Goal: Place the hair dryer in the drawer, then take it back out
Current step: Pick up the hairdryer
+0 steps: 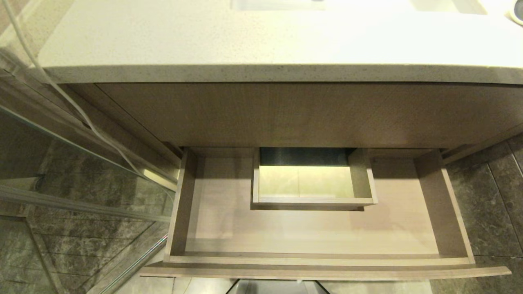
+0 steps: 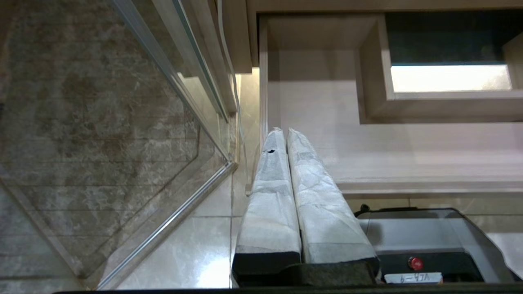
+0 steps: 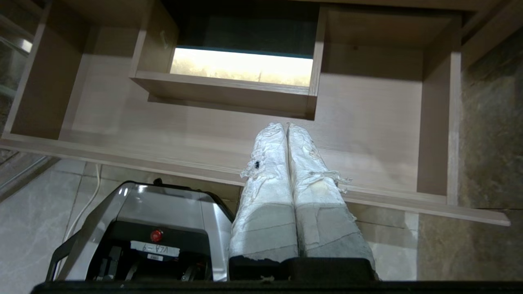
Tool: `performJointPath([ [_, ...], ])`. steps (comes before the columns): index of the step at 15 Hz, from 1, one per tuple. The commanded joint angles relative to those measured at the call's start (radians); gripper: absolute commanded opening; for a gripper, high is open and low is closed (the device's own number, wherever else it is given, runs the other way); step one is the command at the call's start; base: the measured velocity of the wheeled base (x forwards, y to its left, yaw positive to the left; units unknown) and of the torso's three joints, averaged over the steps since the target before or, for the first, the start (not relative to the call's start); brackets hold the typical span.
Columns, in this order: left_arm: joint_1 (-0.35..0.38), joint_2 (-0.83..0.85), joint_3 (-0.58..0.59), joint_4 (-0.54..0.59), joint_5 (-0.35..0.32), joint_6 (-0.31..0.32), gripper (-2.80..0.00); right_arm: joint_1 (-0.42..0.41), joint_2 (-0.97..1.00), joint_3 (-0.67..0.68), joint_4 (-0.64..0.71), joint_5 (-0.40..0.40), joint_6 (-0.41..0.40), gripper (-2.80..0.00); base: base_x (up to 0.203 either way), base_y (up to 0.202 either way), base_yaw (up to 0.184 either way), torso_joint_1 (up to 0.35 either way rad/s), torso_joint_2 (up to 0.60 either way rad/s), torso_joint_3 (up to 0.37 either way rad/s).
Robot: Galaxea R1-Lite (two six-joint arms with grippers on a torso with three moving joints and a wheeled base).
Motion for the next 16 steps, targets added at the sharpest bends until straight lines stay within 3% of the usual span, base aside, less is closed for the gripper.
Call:
performJointPath([
  [1,0.000,0.000,0.001,-0.001,0.000,0.000,-2.80,0.000,-0.039,0.000,0.000,0.001,-0.001,-2.80,0.000,0.000,0.000,0.295,-0.56,-0.276],
  [8,0.000,0.000,0.002,-0.001,0.000,0.000,-2.80,0.000,-0.039,0.000,0.000,0.001,-0.001,-2.80,0.000,0.000,0.000,0.296,-0.57,-0.278],
  [16,0.000,0.000,0.001,-0.001,-0.001,0.000,-2.80,0.000,-0.039,0.000,0.000,0.002,-0.001,-2.80,0.000,0.000,0.000,0.189,-0.36,-0.178],
])
